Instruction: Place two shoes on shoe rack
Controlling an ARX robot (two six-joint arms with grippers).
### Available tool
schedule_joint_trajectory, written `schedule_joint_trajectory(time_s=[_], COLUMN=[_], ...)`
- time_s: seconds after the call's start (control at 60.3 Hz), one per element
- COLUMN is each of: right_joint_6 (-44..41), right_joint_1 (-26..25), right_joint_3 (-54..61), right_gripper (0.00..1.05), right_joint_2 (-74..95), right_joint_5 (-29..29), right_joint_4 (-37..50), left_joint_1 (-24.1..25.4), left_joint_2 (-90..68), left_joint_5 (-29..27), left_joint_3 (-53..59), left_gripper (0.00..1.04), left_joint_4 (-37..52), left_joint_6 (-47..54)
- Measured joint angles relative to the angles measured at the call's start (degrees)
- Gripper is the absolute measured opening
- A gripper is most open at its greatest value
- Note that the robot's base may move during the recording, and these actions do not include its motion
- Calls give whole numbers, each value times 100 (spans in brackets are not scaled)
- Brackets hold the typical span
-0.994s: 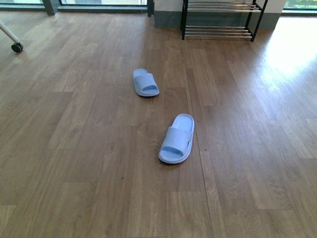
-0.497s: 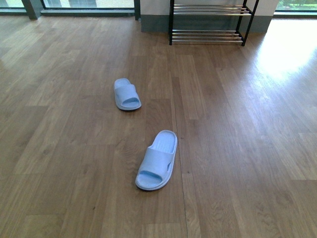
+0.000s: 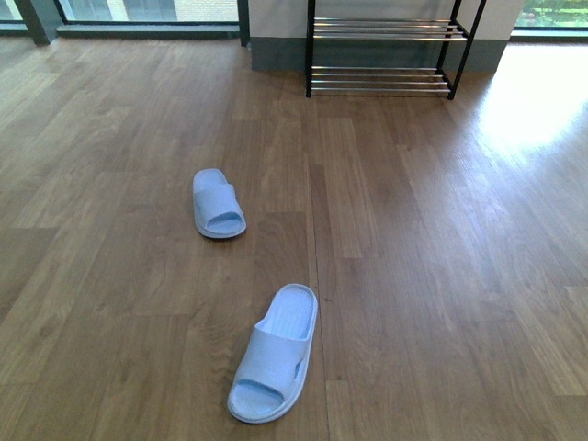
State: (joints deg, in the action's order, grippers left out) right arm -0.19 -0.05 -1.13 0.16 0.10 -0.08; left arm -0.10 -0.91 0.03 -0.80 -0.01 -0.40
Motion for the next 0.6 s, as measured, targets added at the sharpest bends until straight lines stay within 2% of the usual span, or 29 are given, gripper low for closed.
schedule_joint_trajectory(time_s=[0.597], right_joint_6=[0], right_joint_1=[0], right_joint_3=[0], right_gripper=[95], right_joint_2=[7], right_joint_5=[-17], right_joint_4=[0], left_joint_1=[0], left_joint_2=[0], left_joint_5=[-13], left_joint_3=[0], left_gripper=[95], left_joint_4=[0], left_joint_6=[0])
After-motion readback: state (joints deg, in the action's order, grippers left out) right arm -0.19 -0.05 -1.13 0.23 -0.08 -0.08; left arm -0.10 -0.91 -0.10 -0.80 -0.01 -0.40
